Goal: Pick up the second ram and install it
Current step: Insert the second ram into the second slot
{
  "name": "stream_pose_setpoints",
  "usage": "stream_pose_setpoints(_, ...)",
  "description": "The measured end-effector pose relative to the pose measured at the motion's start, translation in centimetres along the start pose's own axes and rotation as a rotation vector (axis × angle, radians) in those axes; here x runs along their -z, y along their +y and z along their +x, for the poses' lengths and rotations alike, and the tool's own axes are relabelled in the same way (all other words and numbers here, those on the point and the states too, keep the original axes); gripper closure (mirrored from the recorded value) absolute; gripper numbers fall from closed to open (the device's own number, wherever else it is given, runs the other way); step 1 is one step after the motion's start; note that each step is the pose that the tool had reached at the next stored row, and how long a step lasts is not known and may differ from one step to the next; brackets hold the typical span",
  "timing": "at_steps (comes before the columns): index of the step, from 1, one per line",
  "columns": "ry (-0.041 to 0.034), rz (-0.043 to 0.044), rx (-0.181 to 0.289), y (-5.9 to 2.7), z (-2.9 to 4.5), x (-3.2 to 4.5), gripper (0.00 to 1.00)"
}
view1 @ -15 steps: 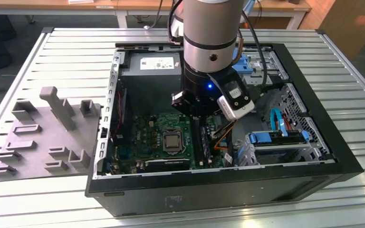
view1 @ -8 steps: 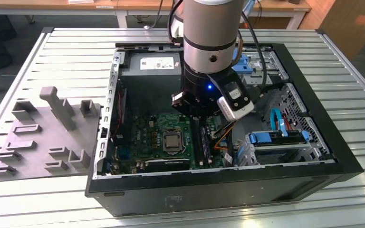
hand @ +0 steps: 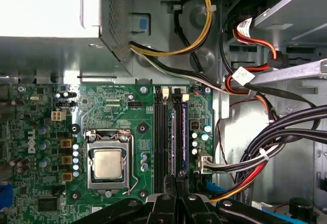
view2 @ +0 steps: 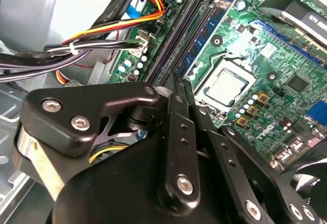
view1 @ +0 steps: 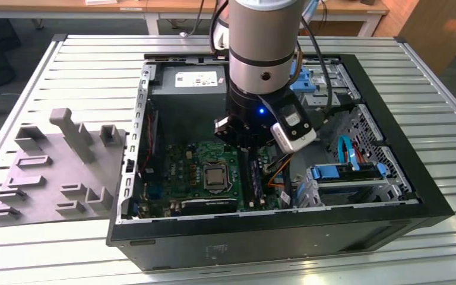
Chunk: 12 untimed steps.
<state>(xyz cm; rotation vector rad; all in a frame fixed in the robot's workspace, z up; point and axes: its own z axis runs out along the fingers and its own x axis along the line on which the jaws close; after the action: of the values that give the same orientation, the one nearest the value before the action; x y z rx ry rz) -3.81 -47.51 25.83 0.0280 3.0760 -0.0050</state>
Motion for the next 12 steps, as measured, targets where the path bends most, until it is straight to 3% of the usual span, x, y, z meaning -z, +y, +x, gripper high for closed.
stream_pose_setpoints(6,0.0001,-0.0004,0.000,0.00,0.02,-0.31,0.88)
stream_pose_setpoints(12,0.0000,-0.0067,0.000,0.10,0.09,-0.60,0.88)
